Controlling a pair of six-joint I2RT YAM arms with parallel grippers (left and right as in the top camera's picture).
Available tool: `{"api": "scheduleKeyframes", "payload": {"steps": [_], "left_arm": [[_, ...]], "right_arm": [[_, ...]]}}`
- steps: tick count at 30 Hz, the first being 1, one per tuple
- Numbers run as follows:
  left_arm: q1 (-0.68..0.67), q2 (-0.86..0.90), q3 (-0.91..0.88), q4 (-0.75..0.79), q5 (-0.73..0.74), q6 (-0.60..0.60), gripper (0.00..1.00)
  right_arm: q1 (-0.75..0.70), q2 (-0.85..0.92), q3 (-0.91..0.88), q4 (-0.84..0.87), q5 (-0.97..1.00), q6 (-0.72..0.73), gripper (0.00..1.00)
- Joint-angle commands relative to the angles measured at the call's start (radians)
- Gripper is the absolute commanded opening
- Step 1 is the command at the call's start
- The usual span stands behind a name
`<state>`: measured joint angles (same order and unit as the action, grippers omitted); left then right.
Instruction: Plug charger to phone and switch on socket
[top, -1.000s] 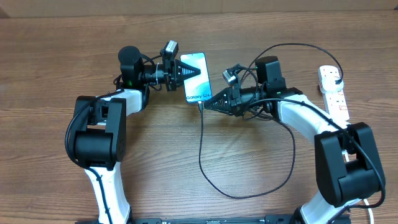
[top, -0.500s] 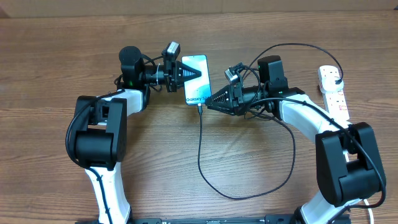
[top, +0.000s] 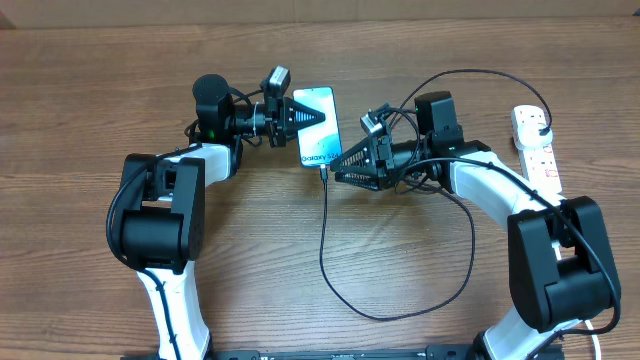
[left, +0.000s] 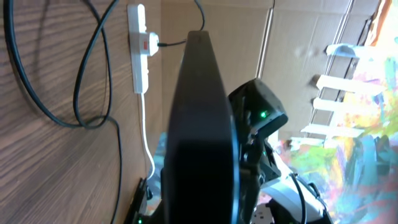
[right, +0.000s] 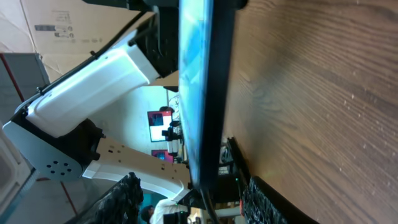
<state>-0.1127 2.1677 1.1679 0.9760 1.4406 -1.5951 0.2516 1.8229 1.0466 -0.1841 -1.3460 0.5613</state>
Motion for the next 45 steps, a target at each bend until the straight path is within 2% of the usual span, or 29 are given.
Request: {"api": "scheduleKeyframes", "payload": {"steps": [1,5,12,19,23,37,45], "left_arm": [[0.013,0.003,0.021,0.010,-0.043,-0.006,0.05],[0.013,0.003,0.021,0.009,-0.064,-0.009,0.04],[0.012,0.003,0.021,0.009,-0.069,-0.011,0.04],[0.012,0.003,0.021,0.009,-0.063,-0.010,0.04],[0.008,0.003,0.021,0.009,-0.060,-0.010,0.04],[-0.018,0.003,0.021,0.009,-0.014,0.018,0.05],[-0.019,0.003,0.021,0.009,0.079,0.027,0.05]], "right_arm": [[0.012,0.008,0.001,-0.026,0.007,-0.047,0.54],[0.037,0.008,0.001,-0.030,0.038,-0.066,0.53],[0.069,0.008,0.001,-0.019,0.079,-0.065,0.31],[0.070,0.008,0.001,0.004,0.089,-0.057,0.18],[0.070,0.008,0.001,0.004,0.089,-0.056,0.04],[0.069,0.008,0.001,0.048,0.089,-0.004,0.04],[0.067,0.008,0.001,0.048,0.089,-0.004,0.04]]}}
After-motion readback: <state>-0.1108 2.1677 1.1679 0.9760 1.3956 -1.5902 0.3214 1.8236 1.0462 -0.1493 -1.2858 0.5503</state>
